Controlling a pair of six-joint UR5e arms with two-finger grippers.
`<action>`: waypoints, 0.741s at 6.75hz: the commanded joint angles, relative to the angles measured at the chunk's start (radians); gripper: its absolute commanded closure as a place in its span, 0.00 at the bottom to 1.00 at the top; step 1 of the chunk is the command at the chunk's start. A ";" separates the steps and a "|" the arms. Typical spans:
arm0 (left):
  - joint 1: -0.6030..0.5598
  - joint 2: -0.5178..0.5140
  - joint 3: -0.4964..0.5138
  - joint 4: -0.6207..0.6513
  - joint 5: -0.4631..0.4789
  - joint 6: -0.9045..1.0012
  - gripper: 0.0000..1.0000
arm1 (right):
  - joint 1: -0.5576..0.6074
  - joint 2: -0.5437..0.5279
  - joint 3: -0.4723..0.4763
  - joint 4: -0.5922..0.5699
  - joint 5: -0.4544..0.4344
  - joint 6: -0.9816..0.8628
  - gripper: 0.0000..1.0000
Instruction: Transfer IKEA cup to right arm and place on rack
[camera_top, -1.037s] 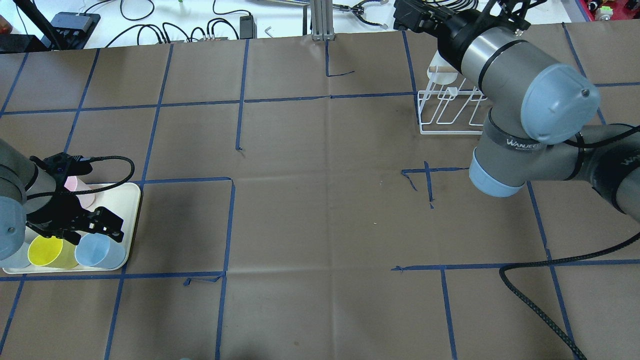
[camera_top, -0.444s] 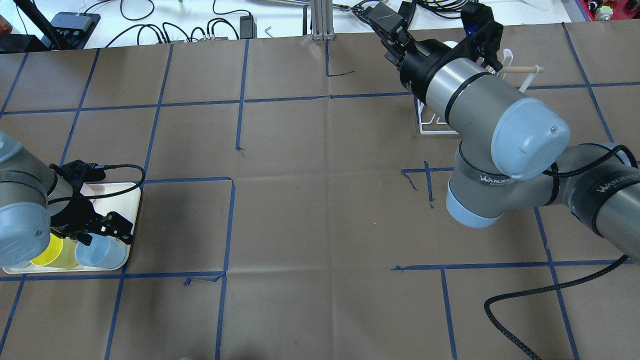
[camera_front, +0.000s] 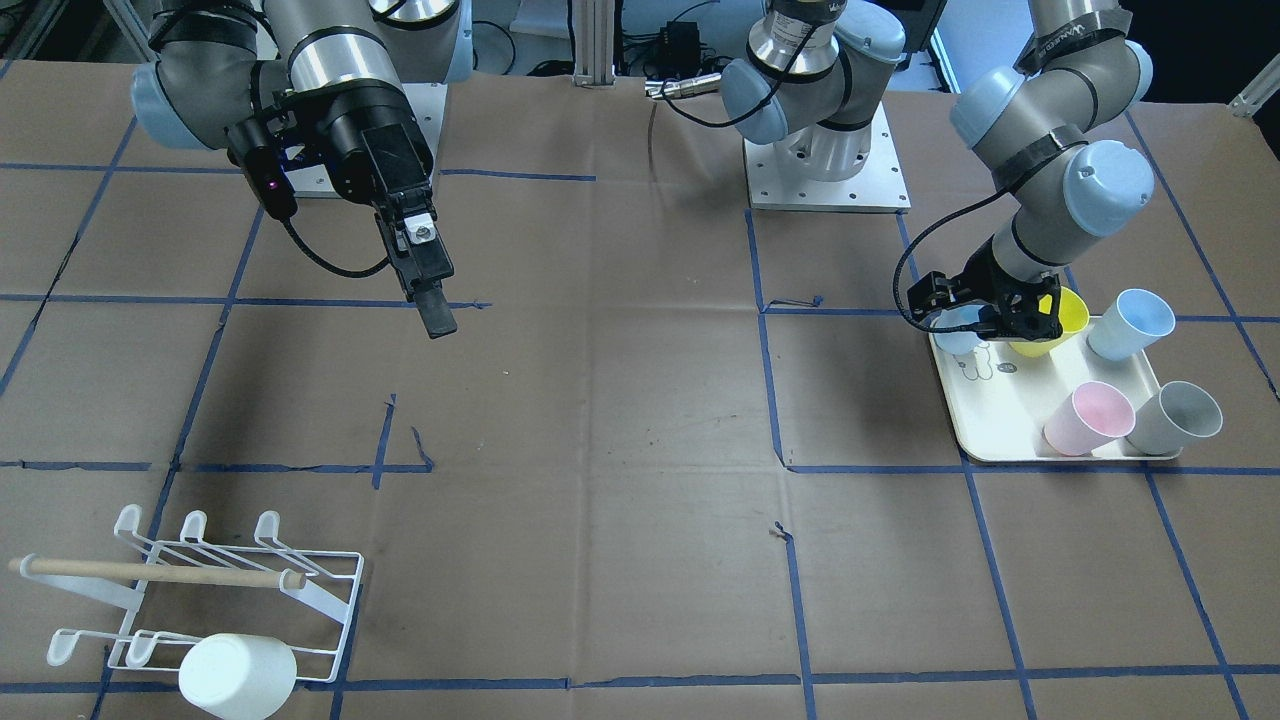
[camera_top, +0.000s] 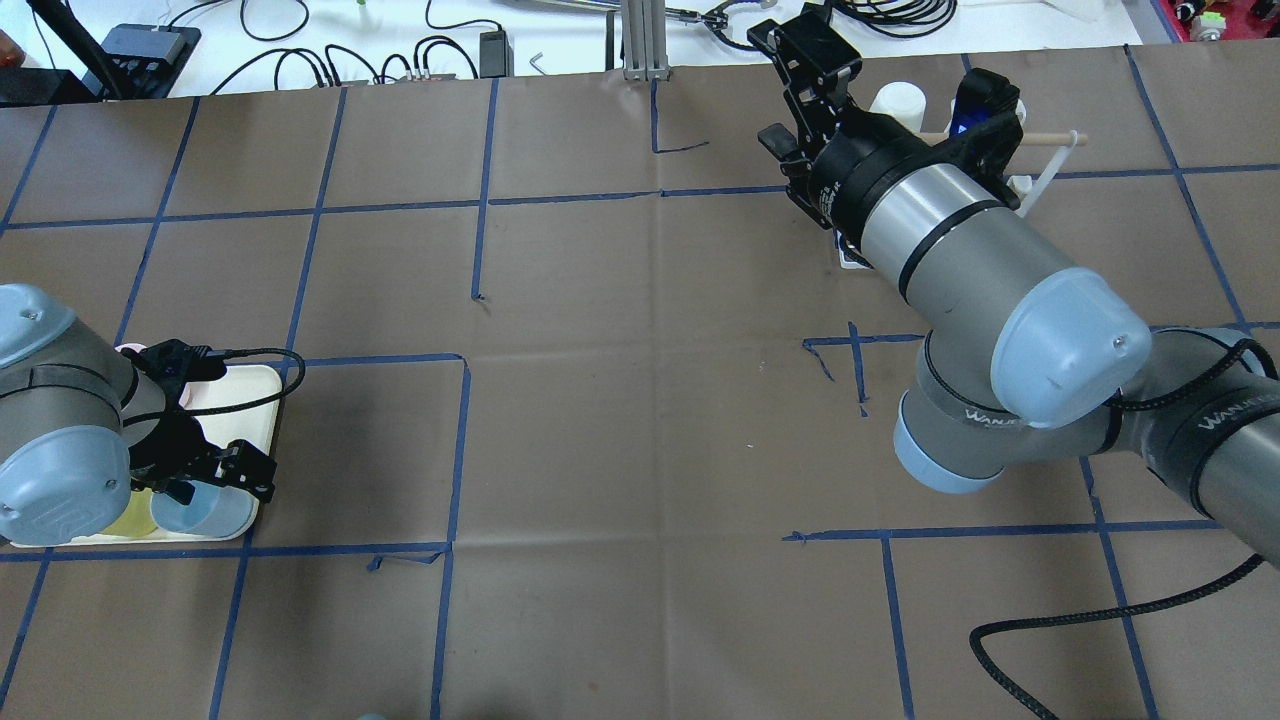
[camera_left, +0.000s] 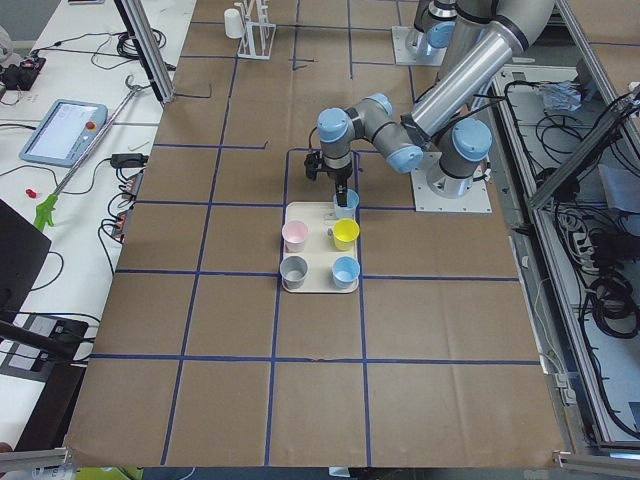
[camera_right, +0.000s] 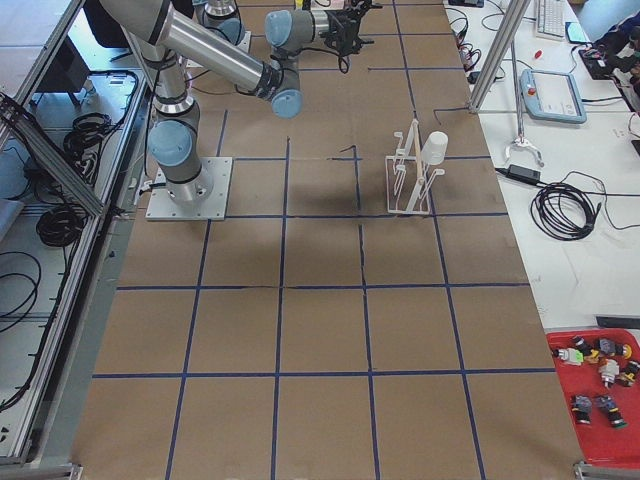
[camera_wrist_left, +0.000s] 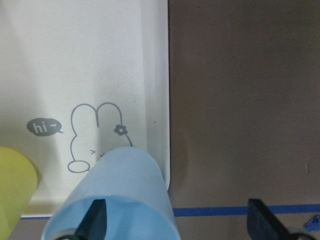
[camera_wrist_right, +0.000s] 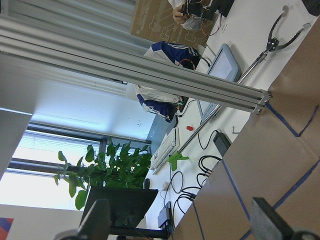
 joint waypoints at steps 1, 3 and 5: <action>-0.001 0.024 0.003 0.006 0.005 0.003 0.20 | 0.002 0.003 0.003 -0.077 -0.002 0.050 0.00; 0.001 0.025 0.011 0.006 0.008 0.007 0.68 | 0.002 0.007 0.003 -0.166 -0.003 0.050 0.00; -0.001 0.024 0.021 0.008 0.047 0.017 1.00 | 0.002 0.009 0.003 -0.162 -0.006 0.038 0.00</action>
